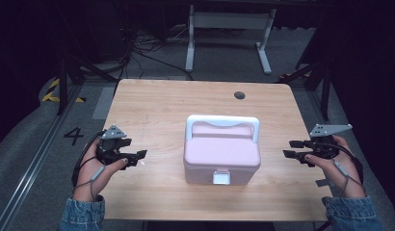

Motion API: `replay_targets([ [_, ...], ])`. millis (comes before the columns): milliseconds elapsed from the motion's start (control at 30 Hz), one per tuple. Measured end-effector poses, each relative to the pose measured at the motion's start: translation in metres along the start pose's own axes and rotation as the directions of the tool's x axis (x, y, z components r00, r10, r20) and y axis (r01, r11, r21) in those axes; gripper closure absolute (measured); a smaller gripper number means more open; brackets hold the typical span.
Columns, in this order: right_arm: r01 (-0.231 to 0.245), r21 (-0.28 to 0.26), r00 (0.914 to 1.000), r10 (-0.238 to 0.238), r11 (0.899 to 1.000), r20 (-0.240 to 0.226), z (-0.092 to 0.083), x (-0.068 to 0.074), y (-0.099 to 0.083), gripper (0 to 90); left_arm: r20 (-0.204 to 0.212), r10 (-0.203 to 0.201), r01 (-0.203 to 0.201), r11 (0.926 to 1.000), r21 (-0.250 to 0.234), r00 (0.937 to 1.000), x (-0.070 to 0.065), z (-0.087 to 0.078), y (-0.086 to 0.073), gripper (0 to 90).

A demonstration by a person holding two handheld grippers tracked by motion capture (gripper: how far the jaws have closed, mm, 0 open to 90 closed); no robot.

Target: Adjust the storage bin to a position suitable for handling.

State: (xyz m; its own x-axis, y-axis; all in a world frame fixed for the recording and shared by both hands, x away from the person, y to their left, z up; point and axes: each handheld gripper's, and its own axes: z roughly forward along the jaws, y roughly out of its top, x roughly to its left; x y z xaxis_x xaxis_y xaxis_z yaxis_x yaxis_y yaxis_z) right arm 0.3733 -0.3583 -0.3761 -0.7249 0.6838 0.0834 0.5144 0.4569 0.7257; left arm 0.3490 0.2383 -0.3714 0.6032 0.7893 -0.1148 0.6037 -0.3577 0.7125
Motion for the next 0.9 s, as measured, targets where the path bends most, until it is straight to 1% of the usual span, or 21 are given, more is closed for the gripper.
replay_targets([
  [33, 0.004, -0.003, 1.0000, -0.004, 1.000, 0.002, -0.001, 0.000, -0.001, 49.0, 0.009, -0.005, 0.005, 0.9999, -0.010, 1.0000, -0.002, 0.000, 0.002, 27.4],
  [100, -0.001, -0.004, 1.0000, 0.001, 1.000, -0.001, -0.002, 0.001, -0.002, 48.7, 0.017, 0.002, -0.001, 0.9997, -0.024, 0.9999, -0.006, 0.000, 0.008, 27.4],
  [133, -0.002, -0.005, 1.0000, 0.002, 1.000, 0.003, -0.003, 0.001, -0.003, 48.4, 0.017, 0.008, -0.007, 0.9994, -0.034, 0.9998, -0.008, 0.001, 0.011, 27.4],
  [167, -0.003, -0.007, 1.0000, 0.003, 1.000, 0.006, -0.004, 0.001, -0.004, 48.3, 0.023, 0.009, -0.008, 0.9992, -0.038, 0.9997, -0.011, 0.001, 0.015, 27.4],
  [233, -0.013, -0.010, 0.9998, 0.013, 1.000, 0.013, -0.006, 0.001, -0.006, 47.6, 0.035, 0.024, -0.022, 0.9985, -0.051, 0.9991, -0.016, 0.003, 0.024, 27.3],
  [300, -0.025, -0.007, 0.9996, 0.025, 1.000, 0.014, -0.007, 0.000, -0.008, 47.3, 0.054, 0.041, -0.037, 0.9966, -0.074, 0.9977, -0.021, 0.006, 0.032, 27.1],
  [367, -0.031, -0.008, 0.9993, 0.031, 0.999, 0.019, -0.008, 0.000, -0.010, 47.4, 0.087, 0.051, -0.042, 0.9939, -0.102, 0.9948, -0.028, 0.009, 0.040, 26.8],
  [400, -0.036, -0.007, 0.9992, 0.036, 0.999, 0.019, -0.008, 0.001, -0.011, 47.5, 0.095, 0.054, -0.042, 0.9924, -0.115, 0.9940, -0.031, 0.010, 0.044, 26.4],
  [433, -0.040, -0.001, 0.9990, 0.040, 0.999, 0.018, -0.008, 0.001, -0.012, 47.5, 0.099, 0.069, -0.056, 0.9907, -0.124, 0.9927, -0.033, 0.012, 0.049, 26.3],
  [467, -0.039, 0.004, 0.9990, 0.039, 0.999, 0.019, -0.008, 0.001, -0.012, 47.5, 0.110, 0.065, -0.050, 0.9899, -0.132, 0.9918, -0.035, 0.014, 0.051, 26.2],
  [533, -0.041, 0.006, 0.9990, 0.041, 0.999, 0.016, -0.007, 0.002, -0.013, 47.4, 0.119, 0.067, -0.049, 0.9881, -0.146, 0.9907, -0.039, 0.016, 0.057, 25.6],
  [567, -0.043, 0.006, 0.9990, 0.043, 0.999, 0.015, -0.006, 0.002, -0.014, 47.4, 0.124, 0.075, -0.056, 0.9867, -0.153, 0.9894, -0.040, 0.017, 0.059, 25.5],
  [600, -0.039, 0.008, 0.9991, 0.039, 0.999, 0.018, -0.006, 0.001, -0.015, 47.1, 0.133, 0.071, -0.049, 0.9858, -0.160, 0.9885, -0.043, 0.019, 0.061, 25.4],
  [633, -0.042, 0.010, 0.9989, 0.042, 0.999, 0.020, -0.005, 0.001, -0.015, 46.9, 0.133, 0.071, -0.049, 0.9858, -0.160, 0.9885, -0.043, 0.019, 0.061, 25.2],
  [667, -0.045, 0.015, 0.9988, 0.045, 0.999, 0.021, -0.004, 0.000, -0.016, 46.6, 0.150, 0.064, -0.038, 0.9845, -0.171, 0.9867, -0.046, 0.021, 0.065, 24.9],
  [767, -0.047, 0.020, 0.9986, 0.046, 0.999, 0.027, -0.003, 0.000, -0.017, 46.1, 0.159, 0.078, -0.048, 0.9815, -0.185, 0.9843, -0.051, 0.026, 0.072, 23.5],
  [867, -0.047, 0.013, 0.9986, 0.046, 0.999, 0.027, -0.003, 0.000, -0.016, 46.0, 0.160, 0.110, -0.075, 0.9751, -0.209, 0.9809, -0.061, 0.033, 0.080, 23.0],
  [900, -0.044, 0.013, 0.9987, 0.044, 0.999, 0.026, -0.003, 0.000, -0.016, 46.0, 0.160, 0.110, -0.075, 0.9751, -0.209, 0.9809, -0.061, 0.033, 0.080, 23.1],
])
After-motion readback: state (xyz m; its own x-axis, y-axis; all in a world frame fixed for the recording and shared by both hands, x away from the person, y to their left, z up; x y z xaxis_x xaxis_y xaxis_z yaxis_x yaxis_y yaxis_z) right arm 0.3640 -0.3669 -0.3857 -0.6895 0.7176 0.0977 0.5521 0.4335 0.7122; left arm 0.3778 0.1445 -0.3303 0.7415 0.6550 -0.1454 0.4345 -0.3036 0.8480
